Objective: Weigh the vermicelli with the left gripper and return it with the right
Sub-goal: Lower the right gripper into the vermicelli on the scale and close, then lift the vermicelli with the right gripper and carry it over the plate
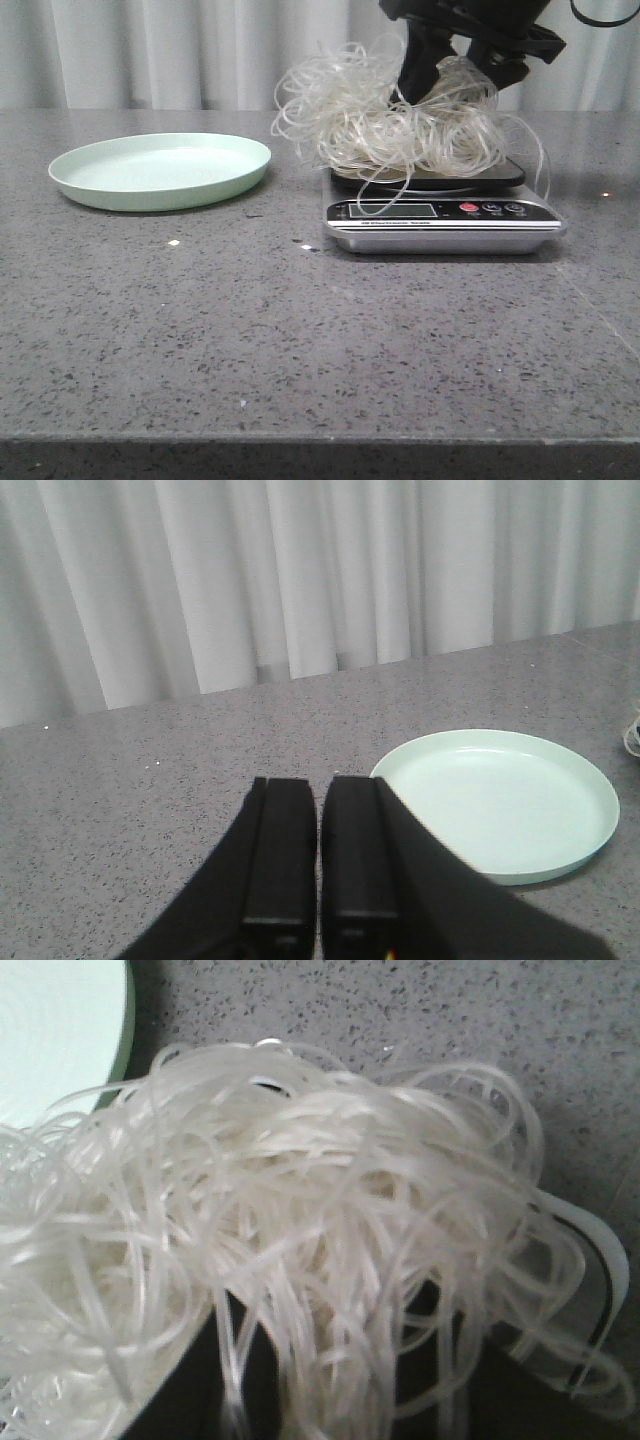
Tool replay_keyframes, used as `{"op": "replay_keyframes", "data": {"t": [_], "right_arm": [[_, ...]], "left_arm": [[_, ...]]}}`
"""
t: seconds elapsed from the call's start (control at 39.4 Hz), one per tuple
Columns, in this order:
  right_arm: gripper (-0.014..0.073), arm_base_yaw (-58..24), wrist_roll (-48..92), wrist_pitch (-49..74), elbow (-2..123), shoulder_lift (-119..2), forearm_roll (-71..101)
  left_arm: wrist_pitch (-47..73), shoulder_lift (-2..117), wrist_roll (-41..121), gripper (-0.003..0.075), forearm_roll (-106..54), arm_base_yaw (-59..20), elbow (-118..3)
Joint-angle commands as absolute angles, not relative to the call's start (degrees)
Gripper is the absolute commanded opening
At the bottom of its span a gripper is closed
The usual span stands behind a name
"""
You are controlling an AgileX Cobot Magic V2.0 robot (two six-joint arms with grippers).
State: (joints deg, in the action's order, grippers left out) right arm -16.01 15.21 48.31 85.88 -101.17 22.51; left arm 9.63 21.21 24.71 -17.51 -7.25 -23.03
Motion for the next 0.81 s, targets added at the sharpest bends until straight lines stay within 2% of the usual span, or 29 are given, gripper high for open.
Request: {"op": "replay_keyframes", "data": {"t": [0.0, 0.48, 0.79], "right_arm": [[0.0139, -15.9, 15.9, 47.7, 87.4, -99.4, 22.4], [0.0151, -15.8, 15.9, 51.7, 95.3, -95.4, 22.4], [0.0151, -16.1, 15.9, 54.5, 106.9, -93.6, 25.5]], "left_arm": [[4.7, 21.5, 24.0, 0.0137, -18.3, -7.1, -24.6], [4.7, 21.5, 24.0, 0.0137, -18.3, -7.1, -24.6], [4.7, 21.5, 24.0, 0.0137, -18.3, -7.1, -24.6]]}}
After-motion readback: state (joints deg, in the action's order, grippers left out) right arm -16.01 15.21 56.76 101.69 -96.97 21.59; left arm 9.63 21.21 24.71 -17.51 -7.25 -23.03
